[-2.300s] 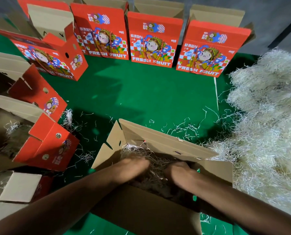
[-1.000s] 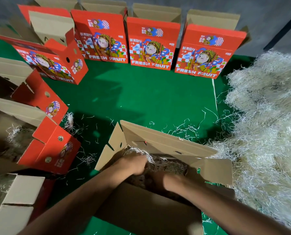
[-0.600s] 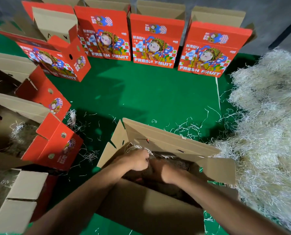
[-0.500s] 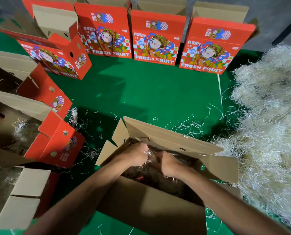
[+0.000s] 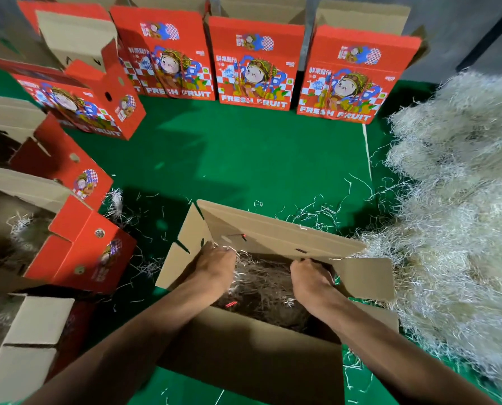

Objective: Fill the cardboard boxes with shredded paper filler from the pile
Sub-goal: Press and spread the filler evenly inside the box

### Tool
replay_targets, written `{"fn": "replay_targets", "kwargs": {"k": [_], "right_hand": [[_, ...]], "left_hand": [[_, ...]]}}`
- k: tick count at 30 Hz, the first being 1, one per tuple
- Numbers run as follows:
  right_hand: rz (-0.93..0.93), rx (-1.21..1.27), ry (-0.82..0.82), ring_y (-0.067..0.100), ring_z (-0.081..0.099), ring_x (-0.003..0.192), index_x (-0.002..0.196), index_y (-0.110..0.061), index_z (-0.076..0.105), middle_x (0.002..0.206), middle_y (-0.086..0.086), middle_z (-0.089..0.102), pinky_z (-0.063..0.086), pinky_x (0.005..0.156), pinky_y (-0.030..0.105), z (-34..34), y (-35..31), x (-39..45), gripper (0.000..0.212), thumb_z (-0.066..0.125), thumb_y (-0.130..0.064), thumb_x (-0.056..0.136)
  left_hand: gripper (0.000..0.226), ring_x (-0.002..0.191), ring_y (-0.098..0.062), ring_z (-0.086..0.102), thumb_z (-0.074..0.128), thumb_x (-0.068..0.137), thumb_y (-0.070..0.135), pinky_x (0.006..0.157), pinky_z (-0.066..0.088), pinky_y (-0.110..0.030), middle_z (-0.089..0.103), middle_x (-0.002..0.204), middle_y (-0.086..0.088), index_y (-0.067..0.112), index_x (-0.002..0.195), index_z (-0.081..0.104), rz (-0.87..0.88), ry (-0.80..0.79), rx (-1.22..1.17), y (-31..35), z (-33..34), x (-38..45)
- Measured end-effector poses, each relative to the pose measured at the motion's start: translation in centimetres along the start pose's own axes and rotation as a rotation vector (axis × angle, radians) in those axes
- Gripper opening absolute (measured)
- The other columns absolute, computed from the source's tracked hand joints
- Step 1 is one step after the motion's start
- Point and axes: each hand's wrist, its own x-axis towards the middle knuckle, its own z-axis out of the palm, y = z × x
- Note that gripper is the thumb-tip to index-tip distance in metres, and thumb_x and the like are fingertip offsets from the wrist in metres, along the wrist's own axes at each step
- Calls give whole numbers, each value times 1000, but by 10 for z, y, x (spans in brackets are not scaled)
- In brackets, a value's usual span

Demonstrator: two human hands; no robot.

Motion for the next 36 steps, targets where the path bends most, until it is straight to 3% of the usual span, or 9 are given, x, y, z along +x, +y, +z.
{"fn": "replay_targets", "kwargs": {"k": [5, 8, 10, 12, 17, 22, 27, 31, 36], "right_hand": [[-196, -93, 82, 32, 66, 97, 109, -9, 66, 108, 13, 65, 53, 78, 38, -11, -1, -8, 27, 62, 1, 84], [-250, -210, -105, 31, 65, 103, 116, -6, 66, 114, 15, 67, 54, 86, 39, -3, -6, -14, 29, 59, 0, 89], [-203, -262, -300, 33, 59, 117, 129, -5, 61, 130, 17, 61, 50, 98, 40, 7, -7, -14, 34, 53, -6, 96], [-200, -185, -367, 31, 54, 125, 134, -7, 56, 137, 15, 56, 44, 106, 38, 14, -5, -11, 36, 47, -14, 100], [-165, 90, -276, 29, 63, 108, 119, -8, 64, 118, 12, 66, 51, 90, 31, 9, -3, -9, 30, 55, -5, 90], [-202, 309, -274, 18, 60, 72, 83, -16, 58, 82, 1, 64, 44, 56, 27, -12, -1, -4, 16, 53, -31, 80], [-227, 32, -199, 25, 60, 89, 93, -17, 54, 102, 6, 63, 45, 73, 31, -7, 11, -10, 8, 54, -13, 86], [-242, -234, -238, 26, 64, 88, 104, -8, 67, 107, 11, 68, 52, 81, 35, 10, 19, -13, 17, 57, 0, 92], [-261, -609, -223, 28, 66, 99, 109, -9, 70, 107, 10, 71, 51, 91, 39, 23, 8, -11, 18, 60, -12, 94]], "left_hand": [[39, 133, -28, 46, 60, 91, 10, 112, 36, -44, 51, 141, -3, 16, 129, 59, 201, -77, 1, 12, 2, -3], [20, 91, -20, 60, 55, 95, 20, 70, 46, -30, 62, 105, -5, 11, 113, 59, 189, -375, -67, 14, 1, -4], [27, 88, -21, 57, 50, 99, 25, 70, 42, -30, 61, 106, -9, 7, 118, 59, 181, -576, -32, 17, 1, -4], [31, 98, -25, 58, 49, 100, 26, 77, 42, -31, 60, 113, -10, 8, 125, 56, 193, -626, -32, 17, 0, -4], [9, 88, -19, 62, 62, 88, 21, 78, 54, -36, 62, 98, 0, 22, 96, 57, 305, -299, -195, 16, 4, -3], [9, 79, -17, 64, 68, 86, 27, 65, 52, -34, 64, 88, 3, 25, 87, 59, 287, -273, -405, 18, 4, -5], [14, 63, -9, 58, 66, 92, 23, 53, 41, -28, 57, 77, 7, 24, 79, 61, 233, -222, -351, 7, 0, 2], [16, 79, -14, 60, 64, 94, 17, 67, 50, -32, 63, 104, 0, 18, 109, 62, 172, -146, -180, -6, -4, 2], [16, 97, -19, 58, 61, 92, 4, 88, 48, -32, 61, 109, -5, 12, 106, 62, 197, -38, -3, 1, 8, 0]]}}
